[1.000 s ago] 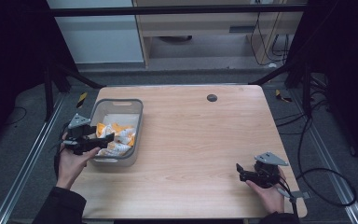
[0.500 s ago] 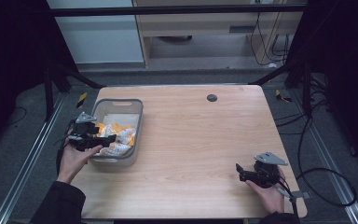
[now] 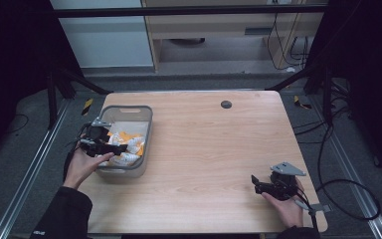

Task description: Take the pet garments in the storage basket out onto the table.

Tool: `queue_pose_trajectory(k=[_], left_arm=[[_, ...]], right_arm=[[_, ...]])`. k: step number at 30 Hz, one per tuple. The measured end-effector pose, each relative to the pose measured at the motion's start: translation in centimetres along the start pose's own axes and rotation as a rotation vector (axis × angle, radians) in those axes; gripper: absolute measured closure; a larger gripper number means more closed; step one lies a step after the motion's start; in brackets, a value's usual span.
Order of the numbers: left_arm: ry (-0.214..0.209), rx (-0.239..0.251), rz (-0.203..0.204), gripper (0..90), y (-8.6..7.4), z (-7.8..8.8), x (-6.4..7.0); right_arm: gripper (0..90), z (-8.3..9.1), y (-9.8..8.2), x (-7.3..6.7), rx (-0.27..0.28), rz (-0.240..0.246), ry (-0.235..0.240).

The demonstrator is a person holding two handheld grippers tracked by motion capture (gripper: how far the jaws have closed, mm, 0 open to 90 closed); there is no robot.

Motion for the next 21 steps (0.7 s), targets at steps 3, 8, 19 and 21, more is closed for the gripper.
queue_pose_trajectory(k=[3, 8, 19, 21], left_arm=[[0.001, -0.024, -0.005, 21.6, 0.1, -0.2, 0.0], [0.013, -0.065, -0.004, 23.0, 0.2, -0.8, -0.1], [0.027, -0.106, 0.0, 27.8, 0.3, -1.4, -0.6], [0.026, -0.124, -0.003, 29.3, 0.2, -1.6, -0.6]], right_arm=[[11.9, 0.0, 0.0, 0.0, 0.0, 0.001, 0.0], [12.0, -0.1, 0.0, 0.0, 0.0, 0.008, -0.002], [12.1, -0.2, -0.1, 0.0, -0.006, 0.015, -0.002], [12.2, -0.2, -0.1, 0.0, -0.007, 0.016, -0.001]])
Point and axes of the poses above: each handheld gripper's, and its own axes: z roughly backward along the jaws, y roughly out of its top, x roughly to its right, the point moved 10 cm from there along -z, roughly forward along the jaws, and after that the axes turned 11 degrees about -x, right-handed, at the moved point
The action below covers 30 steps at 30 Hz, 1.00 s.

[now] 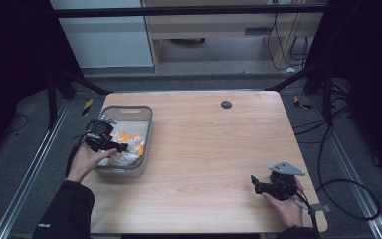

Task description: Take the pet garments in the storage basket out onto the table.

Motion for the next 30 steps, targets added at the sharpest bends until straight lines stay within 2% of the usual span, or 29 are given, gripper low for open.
queue_pose_trajectory(k=[4, 11, 14, 25, 30], left_arm=[[-0.001, -0.021, -0.009, 32.8, -0.1, -0.5, 0.2], [0.005, -0.101, -0.042, 44.5, -0.5, -1.7, 0.4], [0.006, -0.122, -0.044, 47.4, -0.6, -2.0, 0.3], [-0.007, -0.169, -0.014, 63.2, -0.9, -2.6, -0.2], [0.001, -0.19, 0.001, 72.8, -1.0, -2.9, -0.4]], right_arm=[[13.0, 0.0, 0.0, 0.0, 0.002, 0.003, 0.003], [13.0, 0.0, 0.0, -0.2, -0.001, -0.001, 0.008], [13.0, 0.0, 0.0, -0.2, -0.002, 0.001, 0.007], [13.0, -0.1, -0.1, -0.1, -0.009, 0.017, 0.0], [13.0, -0.2, -0.2, -0.2, -0.013, 0.016, 0.004]])
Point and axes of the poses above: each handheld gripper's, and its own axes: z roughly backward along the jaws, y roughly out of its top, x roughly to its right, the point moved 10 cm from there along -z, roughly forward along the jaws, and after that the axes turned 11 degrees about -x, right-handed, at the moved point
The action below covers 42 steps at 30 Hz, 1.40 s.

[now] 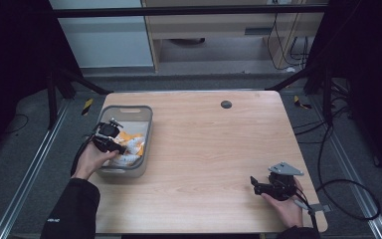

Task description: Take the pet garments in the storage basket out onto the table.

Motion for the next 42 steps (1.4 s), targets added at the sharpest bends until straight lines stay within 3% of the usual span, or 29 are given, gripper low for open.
queue_pose_trajectory(k=[11, 24, 34, 42], left_arm=[[0.016, 0.024, 0.018, 80.5, 0.0, 0.5, -0.2], [-0.002, 0.115, 0.057, 81.1, -0.1, 3.5, -0.7], [0.006, 0.152, 0.055, 81.3, 0.1, 4.9, -0.7], [0.016, 0.198, 0.056, 81.5, 0.4, 7.2, -0.8]], right_arm=[[13.0, 0.0, -0.1, -0.1, -0.008, 0.003, 0.004], [13.0, -0.1, -0.1, -0.1, -0.007, 0.004, 0.002], [13.0, -0.1, -0.1, -0.1, -0.007, 0.012, -0.002], [13.0, -0.1, -0.1, -0.1, -0.008, 0.012, -0.002]])
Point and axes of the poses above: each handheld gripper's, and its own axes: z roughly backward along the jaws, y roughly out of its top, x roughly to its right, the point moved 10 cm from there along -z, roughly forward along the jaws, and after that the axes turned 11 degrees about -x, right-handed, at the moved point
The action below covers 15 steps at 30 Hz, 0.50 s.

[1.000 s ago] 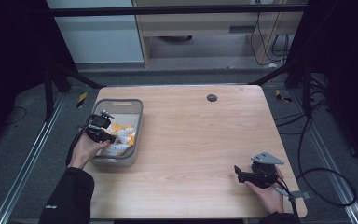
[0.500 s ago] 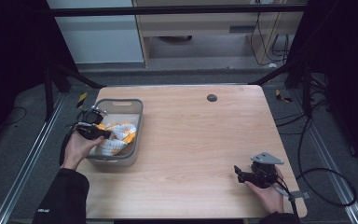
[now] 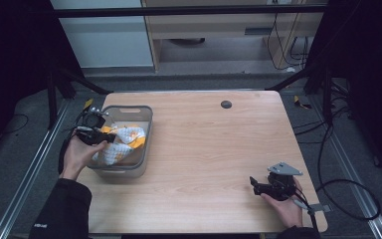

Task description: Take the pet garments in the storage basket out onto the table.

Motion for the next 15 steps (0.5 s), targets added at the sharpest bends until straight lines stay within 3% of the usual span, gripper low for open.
queue_pose_trajectory(k=[15], left_arm=[[0.009, 0.044, -0.019, 81.7, 1.0, 3.0, 0.2]], right_arm=[[13.0, 0.1, 0.0, 0.0, 0.002, -0.008, 0.003]])
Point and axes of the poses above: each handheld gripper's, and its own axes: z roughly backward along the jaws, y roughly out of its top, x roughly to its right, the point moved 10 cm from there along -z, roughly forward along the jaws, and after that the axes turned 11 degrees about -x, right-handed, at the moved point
